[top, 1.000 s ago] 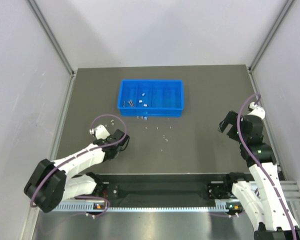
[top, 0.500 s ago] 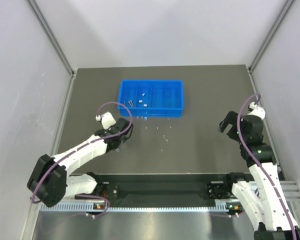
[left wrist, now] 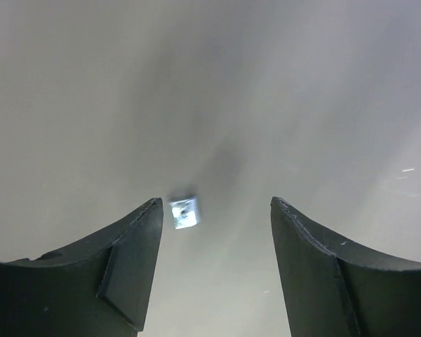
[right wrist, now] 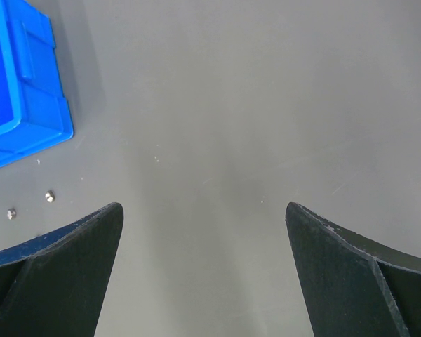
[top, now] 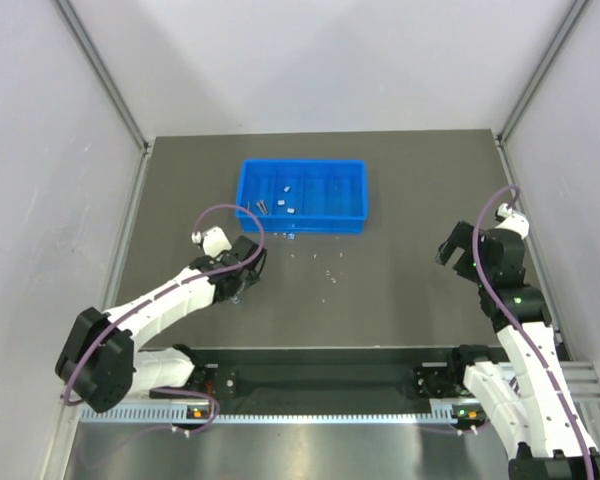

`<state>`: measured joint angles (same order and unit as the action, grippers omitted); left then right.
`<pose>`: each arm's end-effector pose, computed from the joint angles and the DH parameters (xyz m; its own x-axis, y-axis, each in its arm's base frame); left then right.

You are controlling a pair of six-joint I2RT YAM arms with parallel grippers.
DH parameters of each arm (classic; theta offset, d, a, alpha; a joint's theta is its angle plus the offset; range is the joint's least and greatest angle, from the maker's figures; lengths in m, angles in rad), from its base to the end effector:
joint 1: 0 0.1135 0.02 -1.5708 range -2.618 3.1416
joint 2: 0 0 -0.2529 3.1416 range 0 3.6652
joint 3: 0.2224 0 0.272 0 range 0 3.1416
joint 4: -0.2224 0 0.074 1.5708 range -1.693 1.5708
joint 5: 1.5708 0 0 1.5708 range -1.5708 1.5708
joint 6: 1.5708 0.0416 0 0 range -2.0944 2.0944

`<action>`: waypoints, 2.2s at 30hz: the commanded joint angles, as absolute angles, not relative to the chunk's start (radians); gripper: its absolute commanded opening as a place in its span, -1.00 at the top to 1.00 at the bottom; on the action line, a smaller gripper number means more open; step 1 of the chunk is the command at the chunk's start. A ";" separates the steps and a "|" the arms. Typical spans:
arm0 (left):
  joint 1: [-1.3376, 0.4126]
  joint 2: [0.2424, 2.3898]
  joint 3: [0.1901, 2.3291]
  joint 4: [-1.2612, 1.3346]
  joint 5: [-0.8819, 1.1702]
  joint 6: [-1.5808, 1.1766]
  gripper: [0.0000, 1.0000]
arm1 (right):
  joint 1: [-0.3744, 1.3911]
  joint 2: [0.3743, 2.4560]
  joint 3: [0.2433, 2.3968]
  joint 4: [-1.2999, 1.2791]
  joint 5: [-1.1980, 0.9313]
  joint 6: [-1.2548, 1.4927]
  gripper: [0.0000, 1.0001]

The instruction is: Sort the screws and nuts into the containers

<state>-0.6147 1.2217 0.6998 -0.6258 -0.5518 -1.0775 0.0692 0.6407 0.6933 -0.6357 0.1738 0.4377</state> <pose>0.2073 -0.1196 0.1711 -0.6304 -0.4731 -0.6154 -0.5068 0.8514 -0.1353 0.1751 0.0049 0.2752 -0.4653 0.3862 -0.7964 0.3016 0.9151 0.2676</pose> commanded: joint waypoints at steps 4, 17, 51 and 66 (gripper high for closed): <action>-0.611 1.229 0.650 -0.669 -0.522 -1.152 -0.35 | 0.077 0.650 0.693 -0.586 0.183 0.431 -0.99; -0.609 1.252 0.597 -0.647 -0.520 -1.215 -0.20 | 0.075 0.649 0.693 -0.588 0.184 0.428 -0.99; -0.595 1.207 0.751 -0.560 -0.528 -1.034 0.69 | 0.075 0.632 0.692 -0.591 0.193 0.434 -0.99; -0.572 1.621 1.269 -0.201 -0.549 -0.634 0.69 | 0.075 0.638 0.692 -0.589 0.195 0.433 -0.99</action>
